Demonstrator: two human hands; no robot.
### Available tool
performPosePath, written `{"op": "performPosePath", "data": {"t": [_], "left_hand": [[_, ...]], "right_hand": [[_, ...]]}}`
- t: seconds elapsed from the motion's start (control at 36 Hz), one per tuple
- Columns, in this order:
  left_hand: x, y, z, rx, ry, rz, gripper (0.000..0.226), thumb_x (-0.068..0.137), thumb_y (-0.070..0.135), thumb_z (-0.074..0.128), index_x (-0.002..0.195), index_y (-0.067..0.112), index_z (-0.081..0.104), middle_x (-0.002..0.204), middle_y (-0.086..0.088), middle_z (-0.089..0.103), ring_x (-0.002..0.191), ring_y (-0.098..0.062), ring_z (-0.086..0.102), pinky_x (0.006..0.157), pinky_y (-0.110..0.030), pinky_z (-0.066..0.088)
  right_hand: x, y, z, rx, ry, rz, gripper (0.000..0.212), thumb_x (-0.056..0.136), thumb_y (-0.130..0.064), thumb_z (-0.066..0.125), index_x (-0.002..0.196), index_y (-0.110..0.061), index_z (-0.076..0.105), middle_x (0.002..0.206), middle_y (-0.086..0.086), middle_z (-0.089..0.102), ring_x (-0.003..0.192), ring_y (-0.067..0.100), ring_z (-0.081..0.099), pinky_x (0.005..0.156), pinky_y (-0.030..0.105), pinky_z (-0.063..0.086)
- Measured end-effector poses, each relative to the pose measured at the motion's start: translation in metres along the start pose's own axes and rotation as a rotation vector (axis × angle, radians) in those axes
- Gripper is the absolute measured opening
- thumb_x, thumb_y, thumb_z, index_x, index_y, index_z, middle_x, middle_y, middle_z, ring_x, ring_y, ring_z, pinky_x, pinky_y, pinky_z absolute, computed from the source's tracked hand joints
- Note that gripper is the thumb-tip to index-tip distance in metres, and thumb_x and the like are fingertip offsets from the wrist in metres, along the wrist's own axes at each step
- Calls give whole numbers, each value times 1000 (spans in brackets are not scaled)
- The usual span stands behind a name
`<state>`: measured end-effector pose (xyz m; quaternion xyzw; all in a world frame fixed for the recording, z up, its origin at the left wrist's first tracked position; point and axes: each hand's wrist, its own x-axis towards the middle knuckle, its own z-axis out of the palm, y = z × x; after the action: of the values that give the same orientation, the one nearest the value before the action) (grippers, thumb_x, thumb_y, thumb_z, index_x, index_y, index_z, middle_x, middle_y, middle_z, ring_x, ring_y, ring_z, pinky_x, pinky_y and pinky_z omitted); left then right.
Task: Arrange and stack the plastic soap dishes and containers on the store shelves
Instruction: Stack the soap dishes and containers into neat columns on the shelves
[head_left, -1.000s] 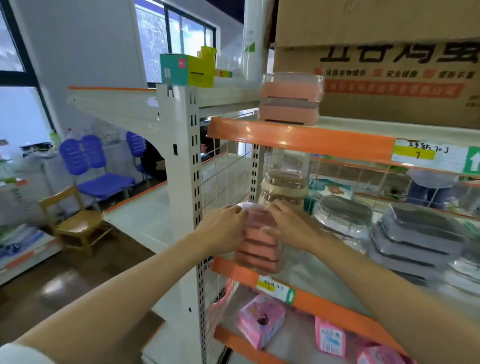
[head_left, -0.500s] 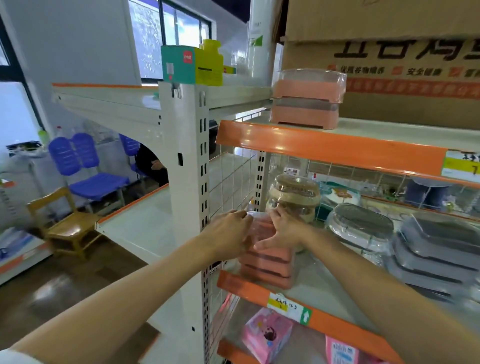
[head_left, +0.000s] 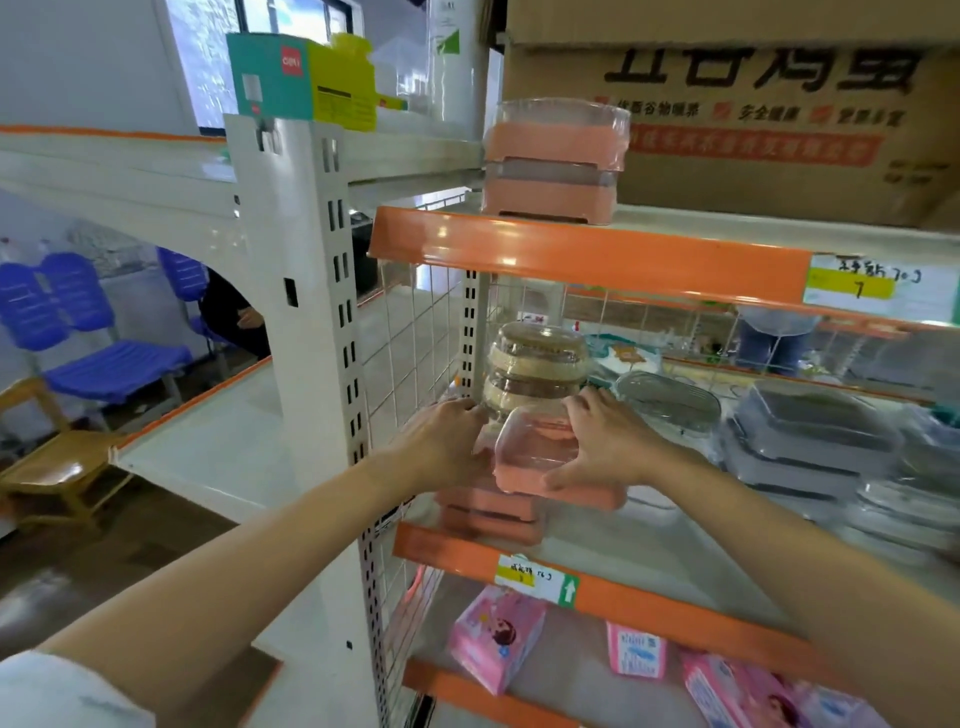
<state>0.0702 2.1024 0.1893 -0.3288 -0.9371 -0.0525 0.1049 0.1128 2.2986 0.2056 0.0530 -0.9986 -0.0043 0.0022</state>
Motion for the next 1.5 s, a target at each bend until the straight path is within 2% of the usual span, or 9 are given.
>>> {"op": "performPosePath", "data": {"t": [0.17,0.33,0.53,0.67,0.81,0.92,1.03,1.14,1.5], "left_hand": [[18,7,15,-1,-219,89,84,84,50,62,147,8,28,150,-8,34,135,-25,36,112,-35,29],[30,10,28,75,-392,89,103,72,63,69,146,5,27,146,-9,35,133,-25,33,112,-34,29],[35,6,29,108,-534,37,120,72,59,71,151,5,-3,159,-12,4,146,-28,8,118,-39,15],[35,9,25,137,-428,93,96,76,54,69,149,15,22,147,-4,27,136,-25,23,113,-34,22],[26,11,22,141,-288,19,103,66,65,72,143,11,32,144,-7,32,130,-25,31,113,-34,23],[11,19,17,130,-207,-39,101,65,68,71,141,12,35,138,-3,37,126,-20,32,111,-32,24],[-7,30,17,138,-213,-104,109,64,71,69,145,11,28,148,-4,27,135,-23,26,115,-36,20],[-26,45,7,159,-224,-80,111,67,66,70,148,11,19,153,-6,20,139,-25,20,115,-35,19],[-52,71,-56,83,-102,55,99,66,64,72,141,13,33,143,-8,35,129,-24,34,110,-36,30]], "right_hand": [[-34,17,1,-61,-27,6,93,70,-67,63,136,-9,31,144,9,28,136,27,21,112,35,22],[-53,23,4,-68,-45,24,96,71,-66,63,139,-9,27,138,8,30,130,24,25,109,34,27],[-62,27,9,-60,-57,51,95,71,-65,62,140,-11,25,134,7,32,124,24,29,104,34,30],[-68,28,12,-26,-60,54,89,73,-65,62,136,-11,30,132,6,33,118,21,30,101,33,31],[-75,30,17,21,-41,50,90,71,-66,63,135,-11,32,131,4,34,118,20,31,102,32,31],[-83,31,21,71,-10,69,95,70,-66,66,139,-12,28,135,4,30,125,20,28,103,34,31],[-94,30,25,106,32,104,99,70,-65,66,143,-12,24,143,5,27,132,22,24,105,36,28],[-112,28,23,103,24,127,98,70,-69,62,140,-9,27,141,8,30,128,25,28,107,38,31],[-187,3,-19,161,186,220,91,70,-66,64,134,-9,34,138,10,35,127,26,32,107,40,32]]}}
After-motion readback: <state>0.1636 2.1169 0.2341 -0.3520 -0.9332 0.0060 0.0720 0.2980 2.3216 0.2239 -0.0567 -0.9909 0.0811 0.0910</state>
